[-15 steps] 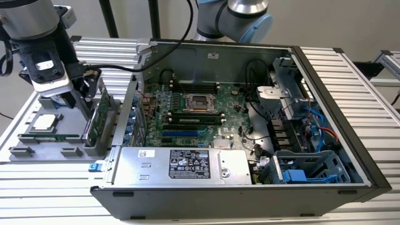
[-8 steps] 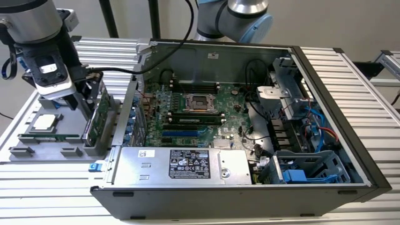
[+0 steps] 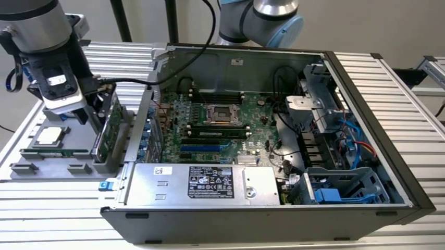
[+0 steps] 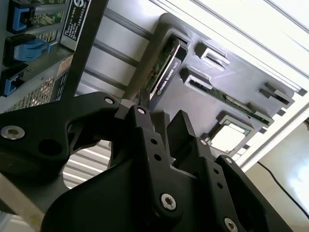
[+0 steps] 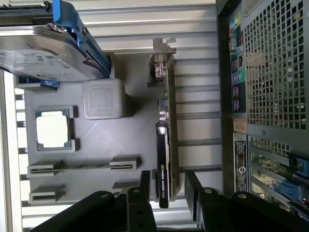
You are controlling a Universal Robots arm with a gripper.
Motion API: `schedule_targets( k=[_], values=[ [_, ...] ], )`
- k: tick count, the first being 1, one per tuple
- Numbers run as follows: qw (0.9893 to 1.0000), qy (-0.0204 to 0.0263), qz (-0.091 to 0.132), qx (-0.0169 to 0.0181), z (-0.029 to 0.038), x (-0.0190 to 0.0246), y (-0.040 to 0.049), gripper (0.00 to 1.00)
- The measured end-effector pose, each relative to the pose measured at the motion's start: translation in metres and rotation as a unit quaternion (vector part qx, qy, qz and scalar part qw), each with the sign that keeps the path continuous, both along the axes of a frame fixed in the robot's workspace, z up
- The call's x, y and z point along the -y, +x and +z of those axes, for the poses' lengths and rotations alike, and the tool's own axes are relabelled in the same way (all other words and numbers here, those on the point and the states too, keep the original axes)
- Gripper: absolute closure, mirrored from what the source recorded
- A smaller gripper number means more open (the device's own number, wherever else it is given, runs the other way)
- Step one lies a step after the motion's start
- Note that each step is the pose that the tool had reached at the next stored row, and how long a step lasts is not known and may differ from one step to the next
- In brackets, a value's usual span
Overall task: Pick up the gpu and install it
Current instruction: 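Pick up the gpu and move the gpu toward the slot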
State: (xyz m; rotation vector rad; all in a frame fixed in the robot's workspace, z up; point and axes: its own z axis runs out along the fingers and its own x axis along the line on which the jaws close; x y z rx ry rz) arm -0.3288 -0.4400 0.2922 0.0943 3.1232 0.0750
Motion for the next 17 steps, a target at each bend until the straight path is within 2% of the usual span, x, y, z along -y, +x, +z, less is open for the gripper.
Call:
schedule_targets(
  k=[17],
  values=[
    [1.0, 0.0, 0.0, 0.0, -0.0146, 0.0, 0.0006, 0.0]
  ],
)
